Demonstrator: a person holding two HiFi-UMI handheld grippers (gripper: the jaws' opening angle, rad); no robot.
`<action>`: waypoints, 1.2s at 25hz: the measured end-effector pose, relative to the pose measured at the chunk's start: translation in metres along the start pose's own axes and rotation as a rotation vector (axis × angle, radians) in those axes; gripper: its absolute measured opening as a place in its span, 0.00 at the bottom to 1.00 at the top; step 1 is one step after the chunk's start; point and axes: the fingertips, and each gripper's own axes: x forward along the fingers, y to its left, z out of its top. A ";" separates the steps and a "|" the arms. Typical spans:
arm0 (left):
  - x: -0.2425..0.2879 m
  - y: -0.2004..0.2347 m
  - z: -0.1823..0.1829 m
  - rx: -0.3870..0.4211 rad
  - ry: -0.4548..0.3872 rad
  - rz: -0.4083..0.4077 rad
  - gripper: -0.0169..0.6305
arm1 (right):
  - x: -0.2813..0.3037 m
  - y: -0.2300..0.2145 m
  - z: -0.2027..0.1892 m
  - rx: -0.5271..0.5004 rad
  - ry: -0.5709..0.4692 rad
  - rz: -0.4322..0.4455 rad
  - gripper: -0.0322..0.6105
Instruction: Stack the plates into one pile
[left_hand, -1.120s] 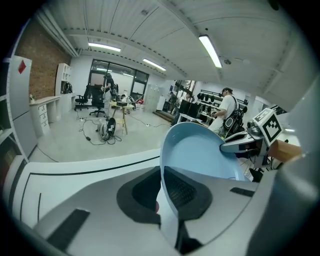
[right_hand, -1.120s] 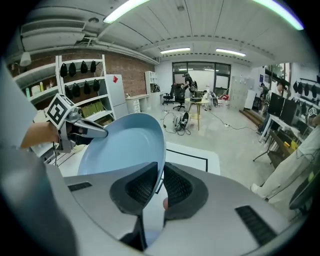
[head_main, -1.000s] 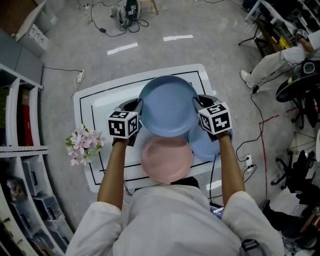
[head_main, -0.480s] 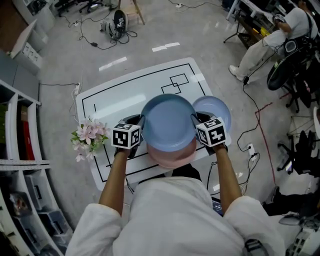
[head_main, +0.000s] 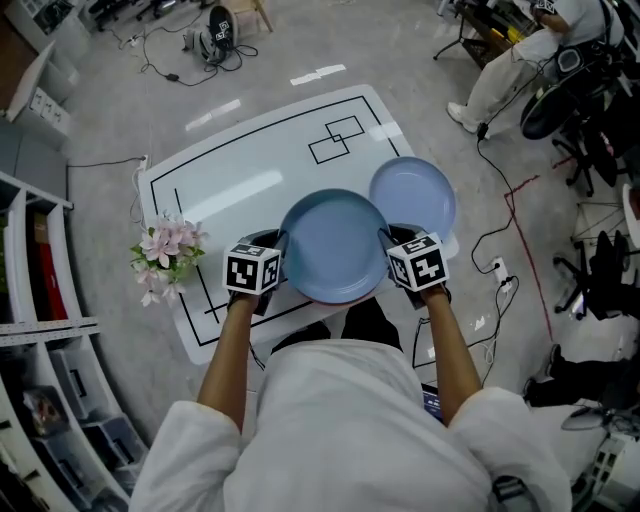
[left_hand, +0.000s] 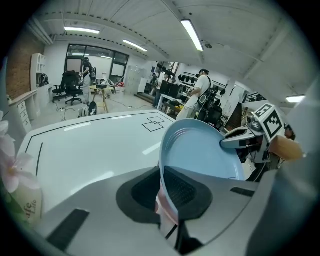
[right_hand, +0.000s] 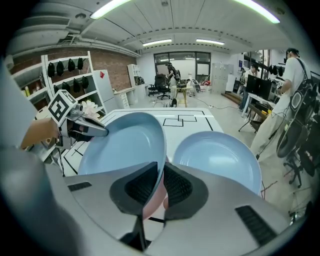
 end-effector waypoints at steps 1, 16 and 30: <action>0.001 -0.003 -0.005 0.006 0.011 -0.004 0.09 | -0.001 0.001 -0.006 0.002 0.006 -0.001 0.14; 0.013 -0.010 -0.020 0.128 0.062 0.063 0.11 | 0.008 -0.006 -0.037 -0.052 0.077 -0.039 0.19; 0.016 -0.010 0.031 0.178 -0.061 0.035 0.21 | -0.004 -0.065 -0.030 0.049 0.024 -0.103 0.30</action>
